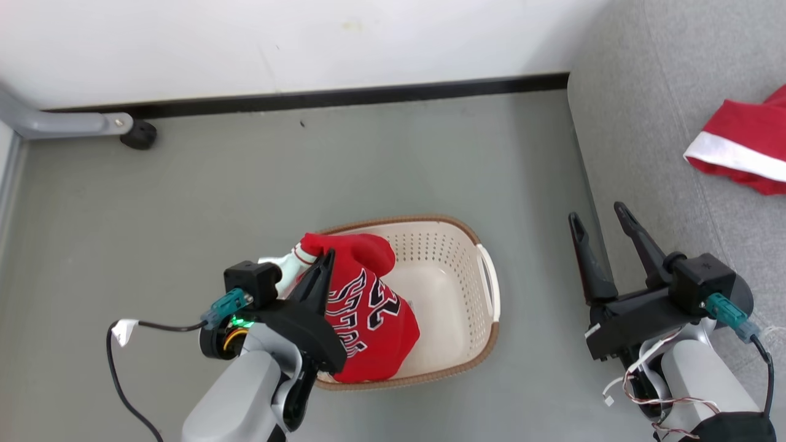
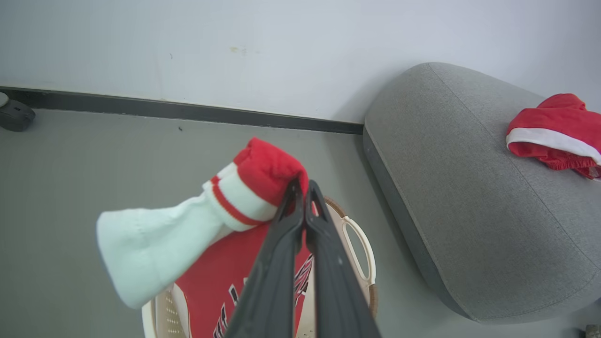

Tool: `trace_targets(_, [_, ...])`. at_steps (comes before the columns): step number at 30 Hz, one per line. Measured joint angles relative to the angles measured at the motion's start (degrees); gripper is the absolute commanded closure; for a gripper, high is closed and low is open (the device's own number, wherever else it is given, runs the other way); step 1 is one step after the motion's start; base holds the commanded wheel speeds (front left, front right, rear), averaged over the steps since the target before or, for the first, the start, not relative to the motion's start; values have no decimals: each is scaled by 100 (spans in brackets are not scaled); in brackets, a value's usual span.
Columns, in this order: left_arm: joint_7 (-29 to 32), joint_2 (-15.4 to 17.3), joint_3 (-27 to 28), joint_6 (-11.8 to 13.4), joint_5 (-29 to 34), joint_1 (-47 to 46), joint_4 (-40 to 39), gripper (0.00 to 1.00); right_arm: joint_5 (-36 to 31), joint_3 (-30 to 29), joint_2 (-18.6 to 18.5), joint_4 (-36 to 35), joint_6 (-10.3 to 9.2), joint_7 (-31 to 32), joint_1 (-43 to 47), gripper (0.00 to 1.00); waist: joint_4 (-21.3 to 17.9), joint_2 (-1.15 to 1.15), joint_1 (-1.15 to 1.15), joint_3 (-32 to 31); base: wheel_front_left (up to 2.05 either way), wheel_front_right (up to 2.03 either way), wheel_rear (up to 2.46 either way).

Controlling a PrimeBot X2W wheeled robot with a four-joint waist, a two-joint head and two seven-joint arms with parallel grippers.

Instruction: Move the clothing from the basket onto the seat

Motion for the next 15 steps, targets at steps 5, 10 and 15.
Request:
trace_targets(5, [0,88,235,88,162,200,-341,100,33,8,15,14,0,0,90,0,70,0,1,-238,0,0,0])
trace_targets(10, [0,135,391,109,319,294,-745,100,48,3,22,31,0,0,176,0,119,0,1,-442,0,0,0])
trace_targets(15, [0,196,495,144,590,382,-1279,100,48,-9,22,34,0,0,305,0,160,0,1,-608,0,0,0])
